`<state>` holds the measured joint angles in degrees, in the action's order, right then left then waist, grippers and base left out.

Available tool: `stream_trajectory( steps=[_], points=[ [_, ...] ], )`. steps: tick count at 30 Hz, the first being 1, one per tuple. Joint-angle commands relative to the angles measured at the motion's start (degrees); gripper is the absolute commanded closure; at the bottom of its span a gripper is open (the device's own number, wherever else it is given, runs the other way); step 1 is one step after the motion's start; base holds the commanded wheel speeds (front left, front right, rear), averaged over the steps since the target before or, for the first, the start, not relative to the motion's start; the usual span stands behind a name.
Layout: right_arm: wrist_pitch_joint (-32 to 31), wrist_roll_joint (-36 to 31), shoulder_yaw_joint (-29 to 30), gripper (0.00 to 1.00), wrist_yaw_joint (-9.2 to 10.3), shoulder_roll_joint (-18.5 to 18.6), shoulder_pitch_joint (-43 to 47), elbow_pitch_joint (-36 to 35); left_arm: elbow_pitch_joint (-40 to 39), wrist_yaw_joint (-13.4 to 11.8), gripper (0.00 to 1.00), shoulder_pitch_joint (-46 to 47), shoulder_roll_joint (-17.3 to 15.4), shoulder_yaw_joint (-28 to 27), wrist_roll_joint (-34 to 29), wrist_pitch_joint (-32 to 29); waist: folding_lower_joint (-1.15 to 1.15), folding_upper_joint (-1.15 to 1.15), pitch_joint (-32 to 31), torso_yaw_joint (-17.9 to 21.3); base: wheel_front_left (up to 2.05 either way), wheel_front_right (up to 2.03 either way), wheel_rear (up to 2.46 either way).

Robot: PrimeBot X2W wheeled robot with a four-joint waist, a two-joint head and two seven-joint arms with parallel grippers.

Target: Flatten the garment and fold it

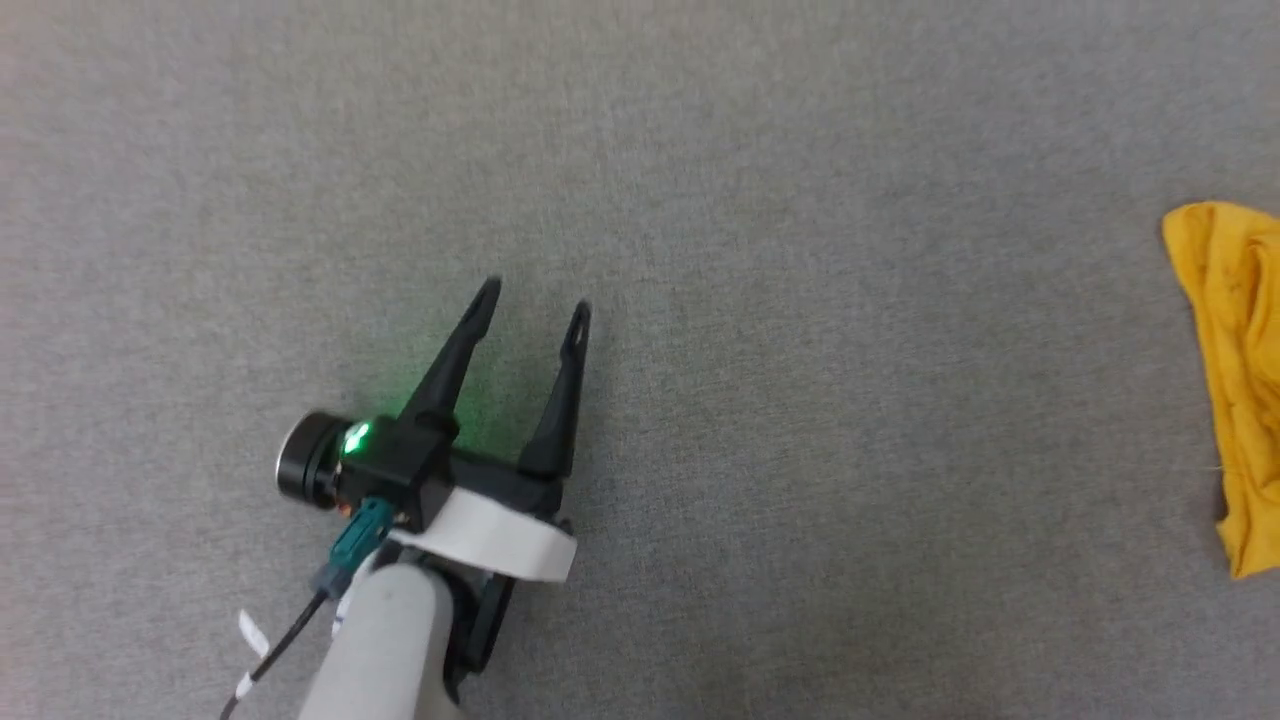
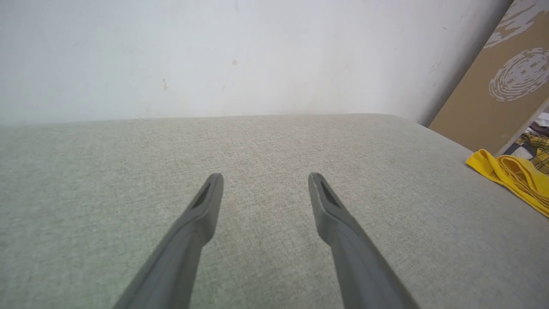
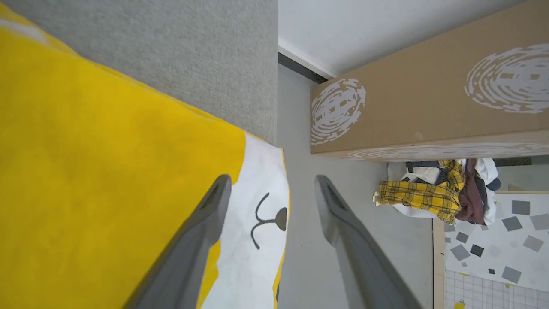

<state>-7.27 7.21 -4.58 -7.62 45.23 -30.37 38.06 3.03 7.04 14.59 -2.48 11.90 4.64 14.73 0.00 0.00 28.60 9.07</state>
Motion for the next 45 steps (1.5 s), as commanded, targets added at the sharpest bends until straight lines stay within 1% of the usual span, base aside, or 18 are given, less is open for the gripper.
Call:
stream_trajectory(
  steps=[1,5,8,11,13,16,17,21,25,28,31,37,45],
  points=[
    [-0.4,0.1,-0.7,0.0,0.13,-0.5,-1.4,-1.7,0.2,0.0,0.0,-1.6,-0.4,-0.7,0.8,0.3,0.0,0.0,-6.1,1.7,0.0,0.0,0.0],
    [0.2,0.9,-2.1,0.0,0.13,-1.4,-2.3,-6.5,-0.4,-0.7,0.0,-4.1,-0.4,-2.6,2.5,0.3,0.0,0.0,-11.0,2.1,0.0,0.0,0.0],
    [1.4,1.8,-2.4,0.0,0.13,-3.1,-2.7,-11.2,-0.9,-1.3,0.0,-6.2,-0.4,-3.9,3.6,0.3,0.0,0.0,-14.6,1.8,0.0,0.0,0.0],
    [3.5,3.6,-0.4,0.0,0.13,-6.3,-2.1,-15.9,-0.7,-2.5,0.0,-8.2,-0.4,-5.9,6.1,0.3,0.0,0.0,-17.9,0.9,0.0,0.0,0.0],
    [5.6,3.9,1.5,0.0,0.13,-8.6,-1.0,-19.5,-0.9,-3.4,0.0,-9.0,-0.4,-7.5,6.2,0.3,0.0,0.0,-19.4,0.3,0.0,0.0,0.0],
    [8.0,3.9,4.2,0.0,0.13,-13.3,1.5,-24.5,-1.6,-4.8,0.0,-10.4,-0.4,-8.8,6.6,0.3,0.0,0.0,-21.3,-0.9,0.0,0.0,0.0],
    [8.0,3.9,4.2,0.0,0.13,-13.3,1.5,-24.5,-1.6,-4.8,0.0,-10.4,-0.4,-8.8,6.6,0.3,0.0,0.0,-21.3,-0.9,0.0,0.0,0.0],
    [10.9,3.5,7.4,0.0,0.13,-20.4,6.8,-31.1,-1.8,-5.5,0.0,-11.8,-0.4,-9.9,5.4,0.3,0.0,0.0,-22.9,-2.7,0.0,0.0,0.0],
    [13.5,2.8,10.4,0.0,0.13,-28.6,13.3,-36.9,-2.5,-6.3,0.0,-13.4,-0.4,-10.8,5.3,0.3,0.0,0.0,-23.9,-4.5,0.0,0.0,0.0],
    [15.0,2.0,12.3,0.0,0.13,-34.3,18.4,-39.8,-3.1,-6.9,0.0,-14.5,-0.4,-11.0,5.2,0.3,0.0,0.0,-24.5,-5.8,0.0,0.0,0.0],
    [16.8,2.1,13.5,0.0,0.13,-38.8,22.8,-40.1,-3.5,-7.4,0.0,-15.6,-0.4,-10.8,4.9,0.3,0.0,0.0,-25.2,-6.9,0.0,0.0,0.0],
    [19.7,-0.6,11.8,0.0,0.13,-41.8,29.8,-37.5,-4.0,-8.8,0.0,-17.5,-0.4,-10.5,4.5,0.3,0.0,0.0,-26.2,-8.6,0.0,0.0,0.0],
    [21.3,-2.9,7.7,0.0,0.13,-42.3,34.2,-34.2,-2.9,-8.8,0.0,-19.1,-0.4,-9.7,2.4,0.3,0.0,0.0,-26.9,-9.5,0.0,0.0,0.0]
  ],
)
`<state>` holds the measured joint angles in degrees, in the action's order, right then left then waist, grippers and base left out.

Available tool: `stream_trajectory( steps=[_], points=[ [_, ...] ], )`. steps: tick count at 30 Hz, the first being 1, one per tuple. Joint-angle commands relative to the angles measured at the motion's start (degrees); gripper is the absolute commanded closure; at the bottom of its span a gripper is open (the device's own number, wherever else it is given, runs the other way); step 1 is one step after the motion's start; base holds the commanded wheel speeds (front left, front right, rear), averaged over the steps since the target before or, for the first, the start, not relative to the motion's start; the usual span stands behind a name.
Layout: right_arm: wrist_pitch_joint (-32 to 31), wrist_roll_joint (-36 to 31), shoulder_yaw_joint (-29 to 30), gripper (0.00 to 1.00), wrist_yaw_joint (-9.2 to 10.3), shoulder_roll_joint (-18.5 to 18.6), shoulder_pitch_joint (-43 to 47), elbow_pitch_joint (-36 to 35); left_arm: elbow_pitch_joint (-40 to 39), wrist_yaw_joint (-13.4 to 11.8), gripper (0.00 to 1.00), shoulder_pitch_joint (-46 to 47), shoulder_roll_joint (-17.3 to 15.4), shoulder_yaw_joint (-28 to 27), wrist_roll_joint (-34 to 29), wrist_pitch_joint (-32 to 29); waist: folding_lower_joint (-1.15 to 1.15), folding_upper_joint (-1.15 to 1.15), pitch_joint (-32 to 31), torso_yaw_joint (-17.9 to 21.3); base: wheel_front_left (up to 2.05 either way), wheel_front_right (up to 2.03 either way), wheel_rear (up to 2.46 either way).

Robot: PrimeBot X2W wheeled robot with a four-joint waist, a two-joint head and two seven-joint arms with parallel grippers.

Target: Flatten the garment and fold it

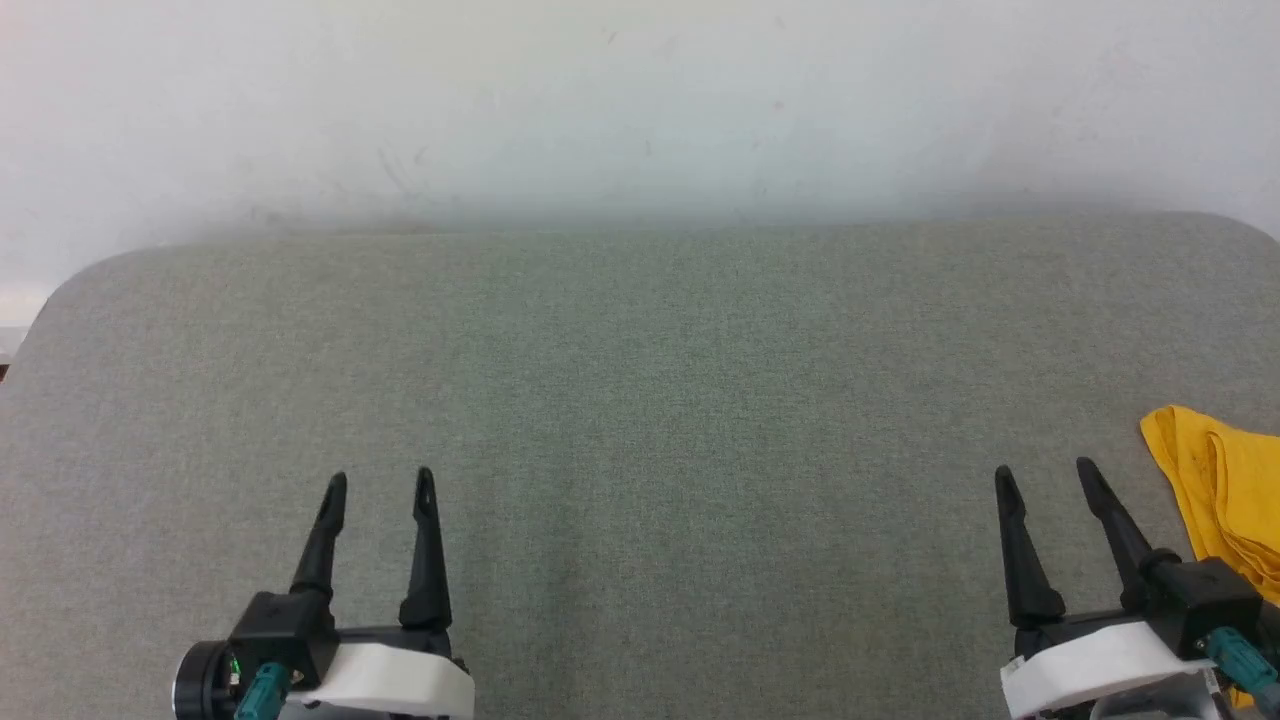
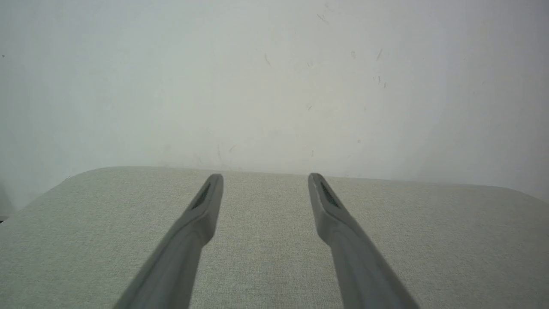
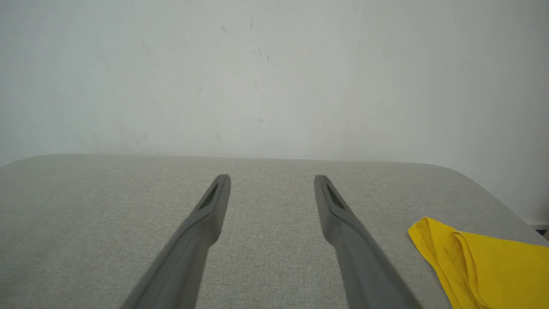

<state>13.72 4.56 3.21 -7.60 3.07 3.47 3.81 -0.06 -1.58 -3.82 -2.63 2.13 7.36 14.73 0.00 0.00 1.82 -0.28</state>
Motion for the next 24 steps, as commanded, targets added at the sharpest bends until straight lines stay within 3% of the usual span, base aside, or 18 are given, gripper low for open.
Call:
stream_trajectory(
  steps=[1,18,19,24],
  points=[
    [0.5,-0.1,-0.3,0.0,0.11,-0.2,0.5,0.3,0.4,-0.2,0.0,-0.8,-0.2,0.3,-0.5,0.3,0.0,0.0,-0.2,-0.2,0.0,0.0,0.0],
    [1.2,1.4,-0.9,0.0,0.11,-0.2,0.1,0.2,2.3,0.7,0.0,-0.7,-0.2,0.5,1.9,0.3,0.0,0.0,-0.7,-0.6,0.0,0.0,0.0],
    [0.9,1.0,-1.0,1.0,0.0,0.0,0.3,0.4,2.3,0.5,1.0,-0.6,0.0,0.5,1.7,0.0,0.0,0.0,-0.7,-0.6,0.0,0.0,0.0],
    [0.7,1.0,-1.0,1.0,-0.01,0.0,0.3,0.4,2.2,0.5,1.0,-0.6,0.2,0.4,1.6,-0.3,0.0,0.0,-0.7,-0.6,0.0,0.0,0.0]
  ],
)
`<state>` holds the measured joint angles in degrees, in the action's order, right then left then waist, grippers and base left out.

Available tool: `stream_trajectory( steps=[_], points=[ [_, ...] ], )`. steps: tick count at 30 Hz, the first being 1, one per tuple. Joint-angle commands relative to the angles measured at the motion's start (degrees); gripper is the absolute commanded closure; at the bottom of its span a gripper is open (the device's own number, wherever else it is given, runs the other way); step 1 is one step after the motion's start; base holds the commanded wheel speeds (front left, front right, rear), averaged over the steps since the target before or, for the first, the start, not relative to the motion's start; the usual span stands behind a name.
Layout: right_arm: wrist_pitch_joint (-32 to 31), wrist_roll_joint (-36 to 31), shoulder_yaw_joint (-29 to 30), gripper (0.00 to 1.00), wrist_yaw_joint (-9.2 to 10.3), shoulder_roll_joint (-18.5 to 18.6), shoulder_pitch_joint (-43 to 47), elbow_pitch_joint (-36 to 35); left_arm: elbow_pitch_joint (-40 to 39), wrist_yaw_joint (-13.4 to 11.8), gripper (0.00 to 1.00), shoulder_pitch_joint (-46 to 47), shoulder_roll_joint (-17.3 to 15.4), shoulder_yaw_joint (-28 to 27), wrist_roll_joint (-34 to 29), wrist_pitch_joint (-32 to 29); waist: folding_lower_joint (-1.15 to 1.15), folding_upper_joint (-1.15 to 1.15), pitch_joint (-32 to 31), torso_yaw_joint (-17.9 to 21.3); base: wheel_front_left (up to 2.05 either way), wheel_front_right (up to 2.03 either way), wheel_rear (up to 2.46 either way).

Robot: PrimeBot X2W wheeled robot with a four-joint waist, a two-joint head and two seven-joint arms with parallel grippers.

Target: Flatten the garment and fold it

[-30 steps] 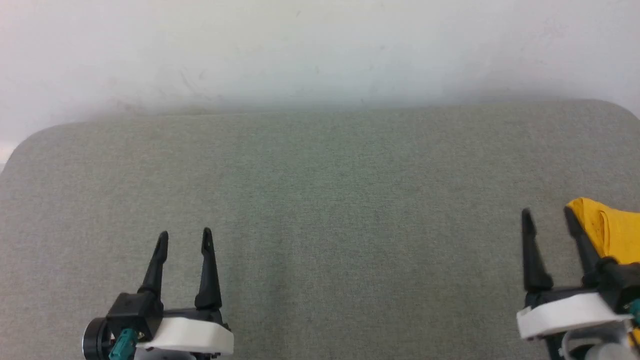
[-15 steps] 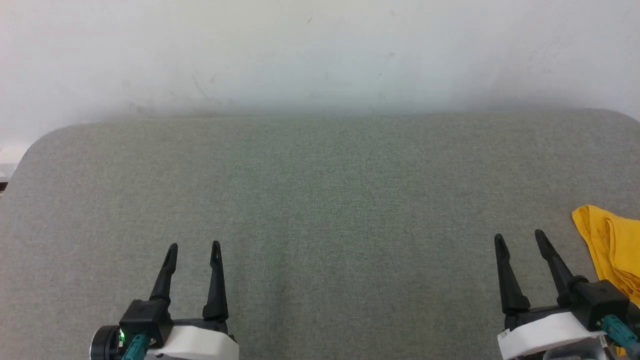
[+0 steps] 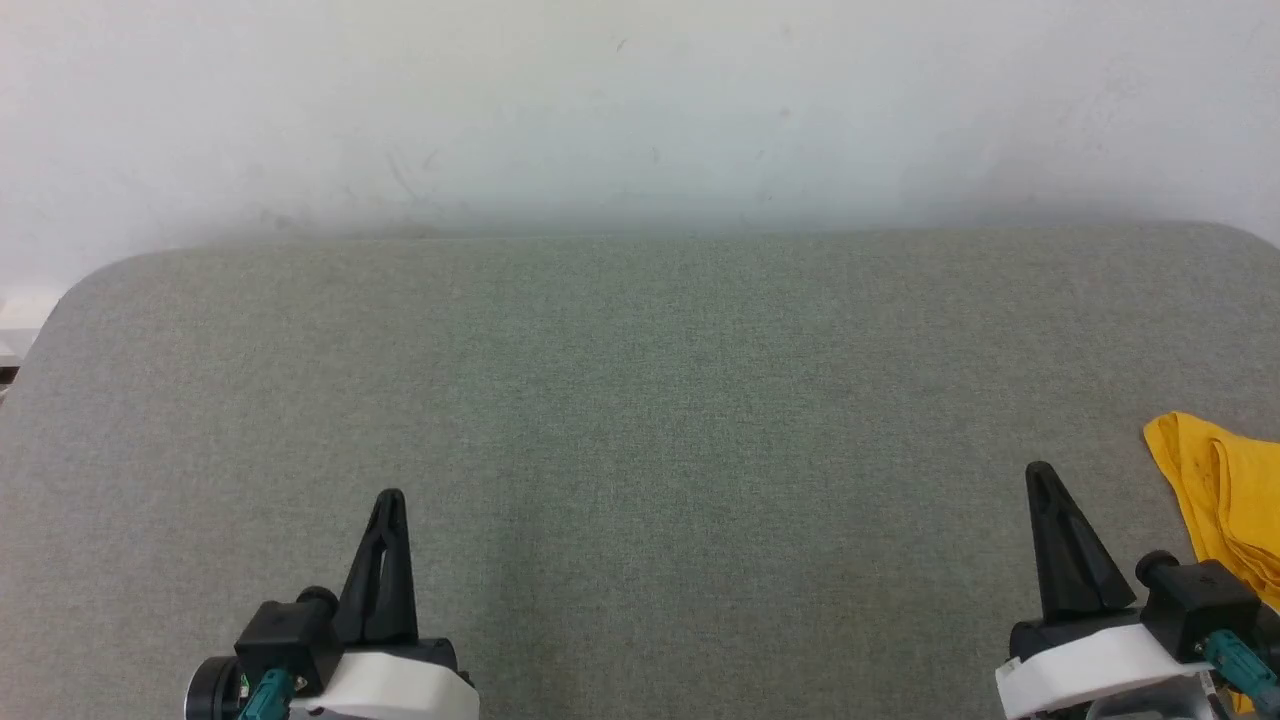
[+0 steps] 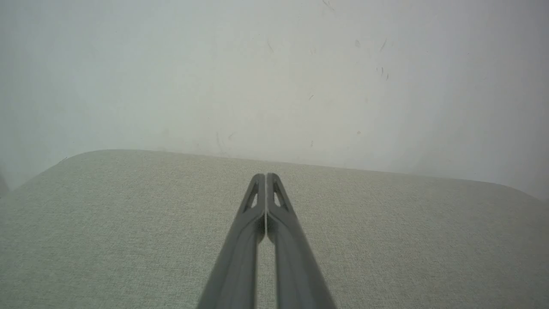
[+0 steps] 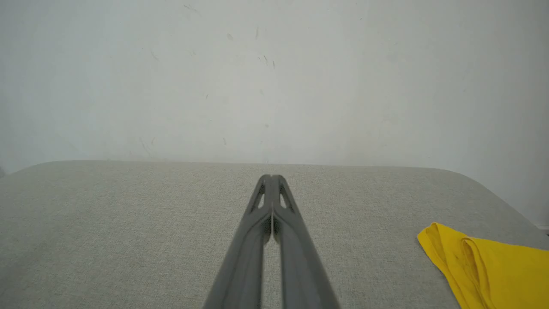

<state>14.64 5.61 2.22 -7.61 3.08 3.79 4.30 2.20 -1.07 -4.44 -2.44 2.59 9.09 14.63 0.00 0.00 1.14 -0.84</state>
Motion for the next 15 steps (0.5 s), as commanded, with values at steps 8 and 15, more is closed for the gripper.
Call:
stream_trajectory(
  steps=[8,15],
  points=[
    [-1.1,-0.4,-0.2,1.0,0.01,0.0,-0.3,-0.3,-0.2,0.1,1.0,0.3,-0.1,-0.2,-0.7,-1.1,0.0,0.0,-0.1,0.1,0.0,0.0,0.0],
    [-2.0,-0.8,-0.3,1.0,0.02,0.0,-0.5,-0.6,-0.3,0.1,1.0,0.6,-0.1,-0.3,-1.2,-2.0,0.0,0.0,-0.1,0.1,0.0,0.0,0.0]
  ],
)
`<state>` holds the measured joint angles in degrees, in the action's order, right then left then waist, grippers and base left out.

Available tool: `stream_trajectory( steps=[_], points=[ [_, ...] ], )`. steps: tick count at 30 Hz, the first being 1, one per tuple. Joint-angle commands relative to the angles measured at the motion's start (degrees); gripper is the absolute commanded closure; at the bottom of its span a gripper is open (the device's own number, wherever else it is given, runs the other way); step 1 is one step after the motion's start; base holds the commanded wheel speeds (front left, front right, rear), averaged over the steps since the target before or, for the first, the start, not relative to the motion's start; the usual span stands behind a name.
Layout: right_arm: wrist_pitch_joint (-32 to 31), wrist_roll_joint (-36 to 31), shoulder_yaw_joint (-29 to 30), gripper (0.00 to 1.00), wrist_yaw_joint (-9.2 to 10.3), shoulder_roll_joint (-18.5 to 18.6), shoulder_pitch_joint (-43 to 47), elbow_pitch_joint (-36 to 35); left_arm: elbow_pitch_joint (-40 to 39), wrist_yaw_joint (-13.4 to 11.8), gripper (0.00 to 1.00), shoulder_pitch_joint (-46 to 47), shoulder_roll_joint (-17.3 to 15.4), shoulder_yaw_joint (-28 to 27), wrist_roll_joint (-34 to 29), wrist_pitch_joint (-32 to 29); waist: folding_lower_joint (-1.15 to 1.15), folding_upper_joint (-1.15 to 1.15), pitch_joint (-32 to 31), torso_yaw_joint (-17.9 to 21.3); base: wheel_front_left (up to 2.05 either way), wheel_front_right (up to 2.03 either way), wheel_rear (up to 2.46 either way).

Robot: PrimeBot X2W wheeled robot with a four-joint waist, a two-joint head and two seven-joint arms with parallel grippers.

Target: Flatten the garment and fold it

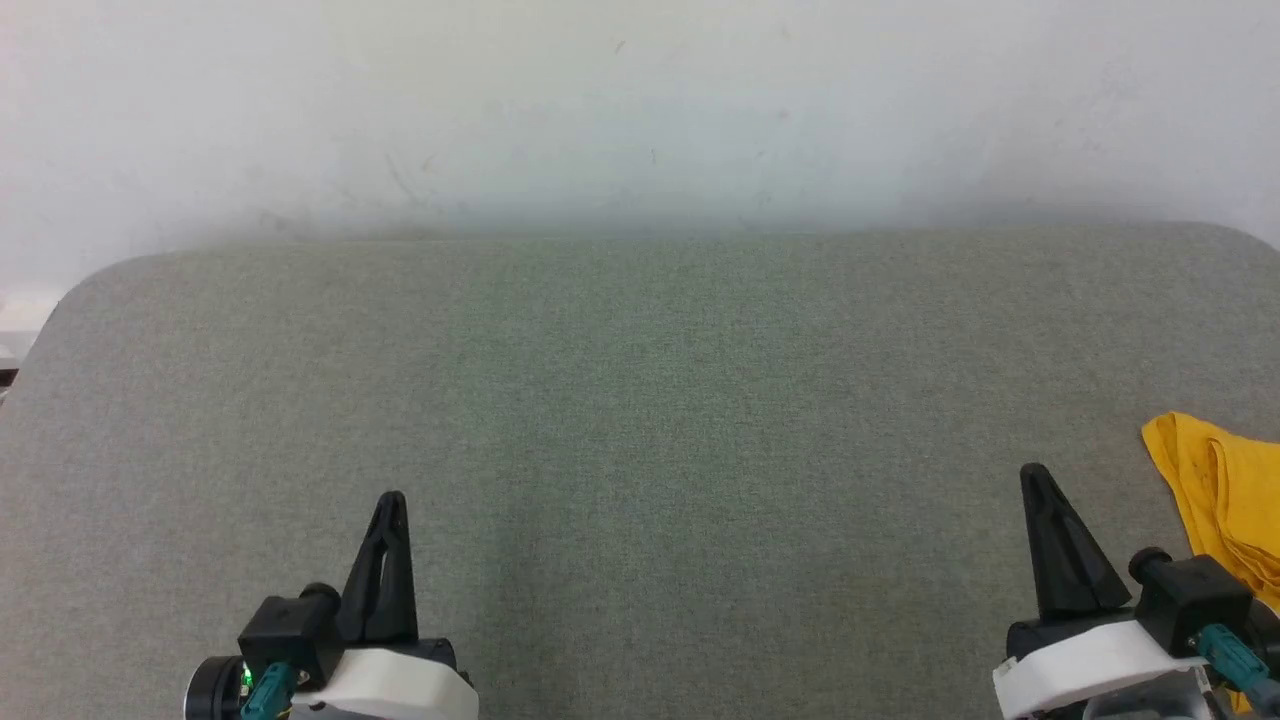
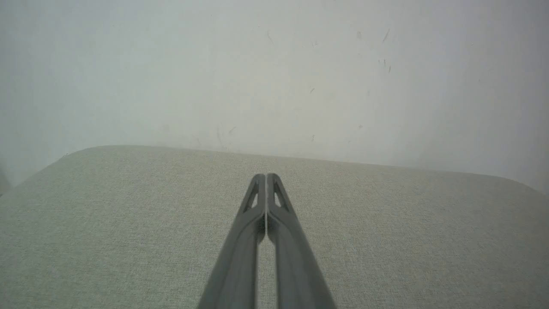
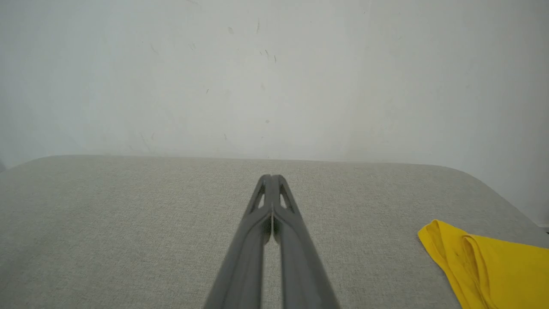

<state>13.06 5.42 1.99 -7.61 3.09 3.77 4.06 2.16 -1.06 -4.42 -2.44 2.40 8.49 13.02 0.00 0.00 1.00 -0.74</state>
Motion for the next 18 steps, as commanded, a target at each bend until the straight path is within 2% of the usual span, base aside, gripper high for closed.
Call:
stream_trajectory(
  steps=[1,18],
  points=[
    [-0.5,-0.6,-0.1,1.0,0.02,0.0,-0.5,-0.4,-0.3,0.1,1.0,0.6,-0.1,-0.2,-0.7,-0.5,0.0,0.0,0.0,0.0,0.0,0.0,0.0],
    [-2.5,-1.4,-0.4,1.0,0.03,-0.1,-1.0,-1.0,-0.6,0.3,1.0,1.2,-0.1,-0.5,-1.9,-2.5,0.0,0.0,-0.2,0.1,0.0,0.0,0.0]
  ],
)
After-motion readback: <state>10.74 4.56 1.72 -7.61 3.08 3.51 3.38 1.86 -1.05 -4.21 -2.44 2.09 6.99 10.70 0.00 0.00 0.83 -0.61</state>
